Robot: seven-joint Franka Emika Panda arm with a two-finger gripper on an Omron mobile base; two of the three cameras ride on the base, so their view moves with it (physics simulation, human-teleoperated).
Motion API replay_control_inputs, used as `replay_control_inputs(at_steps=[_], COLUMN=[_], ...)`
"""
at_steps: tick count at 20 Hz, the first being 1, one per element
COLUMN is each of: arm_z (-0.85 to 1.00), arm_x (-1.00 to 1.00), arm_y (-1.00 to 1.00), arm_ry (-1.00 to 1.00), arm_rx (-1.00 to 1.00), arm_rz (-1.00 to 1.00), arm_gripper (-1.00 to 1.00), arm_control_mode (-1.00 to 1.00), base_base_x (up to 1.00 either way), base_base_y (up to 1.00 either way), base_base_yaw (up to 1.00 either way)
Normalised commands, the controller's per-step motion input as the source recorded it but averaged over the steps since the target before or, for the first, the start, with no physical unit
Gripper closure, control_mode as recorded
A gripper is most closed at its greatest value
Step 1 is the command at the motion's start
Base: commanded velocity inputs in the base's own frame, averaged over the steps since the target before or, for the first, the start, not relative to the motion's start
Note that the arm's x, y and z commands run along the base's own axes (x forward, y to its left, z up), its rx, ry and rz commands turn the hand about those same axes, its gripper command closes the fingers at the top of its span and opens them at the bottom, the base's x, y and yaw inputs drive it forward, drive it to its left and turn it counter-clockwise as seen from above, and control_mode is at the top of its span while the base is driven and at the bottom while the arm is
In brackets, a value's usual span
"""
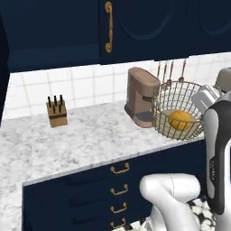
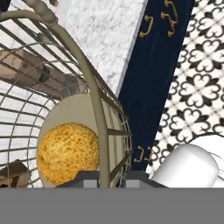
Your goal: Open the cabinet, pick up the bread from the cabinet and place it in the basket. Then move the basket to the dining counter.
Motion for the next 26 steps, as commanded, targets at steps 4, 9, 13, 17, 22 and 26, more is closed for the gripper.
replay_control_inputs(at_steps=[4,9,13,17,22,26], arm_z=[0.00,0.00,0.00,0.00,0.00,0.00], arm_x=[0.00,0.00,0.00,0.00,0.00,0.00], arm_y=[0.00,0.00,0.00,0.00,0.00,0.00], arm_ry=[0.00,0.00,0.00,0.00,0.00,0.00], arm_rx=[0.00,0.00,0.00,0.00,0.00,0.00], arm_rz=[0.00,0.00,0.00,0.00,0.00,0.00], arm_gripper=[1.00,1.00,1.00,1.00,1.00,1.00], arm_control_mode=[1.00,1.00,1.00,1.00,1.00,1.00], base_base_x=[0.00,0.00,0.00,0.00,0.00,0.00], base_base_y=[-0.96,-0.57,-0.02,0.00,0.00,0.00], base_base_yaw=[-0.68,-0.84,-0.99,-1.00,-1.00,-1.00])
